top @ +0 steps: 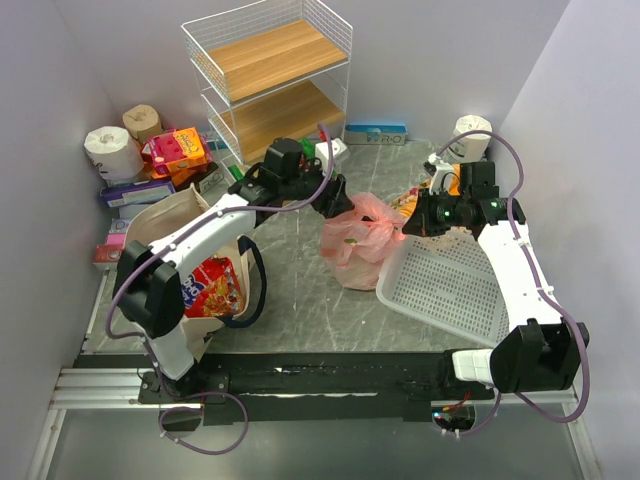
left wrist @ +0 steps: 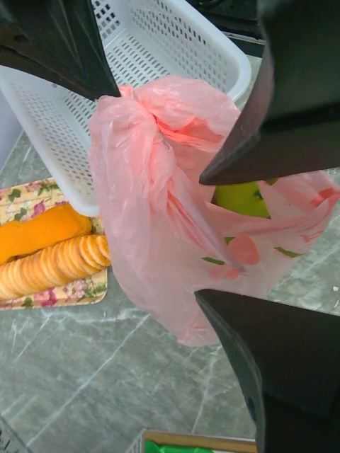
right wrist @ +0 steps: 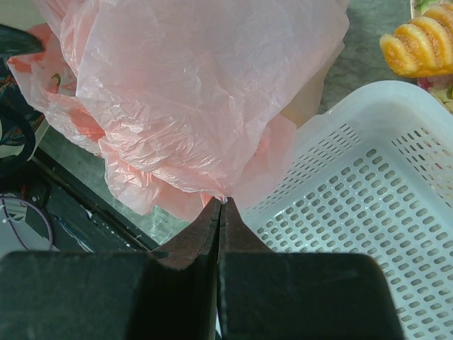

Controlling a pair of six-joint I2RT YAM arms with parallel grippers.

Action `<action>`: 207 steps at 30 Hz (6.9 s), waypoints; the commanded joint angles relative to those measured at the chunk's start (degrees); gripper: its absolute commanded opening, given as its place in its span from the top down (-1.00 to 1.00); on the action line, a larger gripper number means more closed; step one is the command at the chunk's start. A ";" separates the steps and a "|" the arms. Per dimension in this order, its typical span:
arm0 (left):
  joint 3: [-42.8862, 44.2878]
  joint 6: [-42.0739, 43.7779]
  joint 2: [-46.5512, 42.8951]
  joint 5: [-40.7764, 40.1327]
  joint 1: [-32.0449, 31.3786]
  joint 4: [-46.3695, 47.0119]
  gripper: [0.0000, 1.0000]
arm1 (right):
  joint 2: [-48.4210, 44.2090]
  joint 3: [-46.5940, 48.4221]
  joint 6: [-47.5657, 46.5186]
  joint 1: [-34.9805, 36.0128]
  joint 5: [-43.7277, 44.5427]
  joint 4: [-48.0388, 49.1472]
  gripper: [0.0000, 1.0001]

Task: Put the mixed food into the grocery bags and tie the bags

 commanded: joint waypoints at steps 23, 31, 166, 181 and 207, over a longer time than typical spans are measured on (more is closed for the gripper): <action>-5.76 -9.93 -3.73 -0.49 3.35 8.79 0.98 | -1.51 1.28 -1.37 -0.47 7.58 -0.45 1.00; -11.57 -12.14 -9.35 -4.00 5.64 10.29 0.98 | -1.51 0.93 0.73 -0.38 14.08 -0.72 1.00; 19.62 -13.81 -35.27 -56.10 -11.50 -29.42 0.98 | -18.83 -20.34 10.84 -9.96 14.79 33.03 -0.97; -14.45 -22.59 -55.48 -68.88 -11.50 -32.78 0.98 | -19.70 -22.18 12.25 -9.96 12.86 33.74 -0.91; -43.29 -90.79 -69.47 -73.88 -11.50 -60.11 0.98 | -19.97 -22.19 12.69 -9.78 13.12 33.65 -0.88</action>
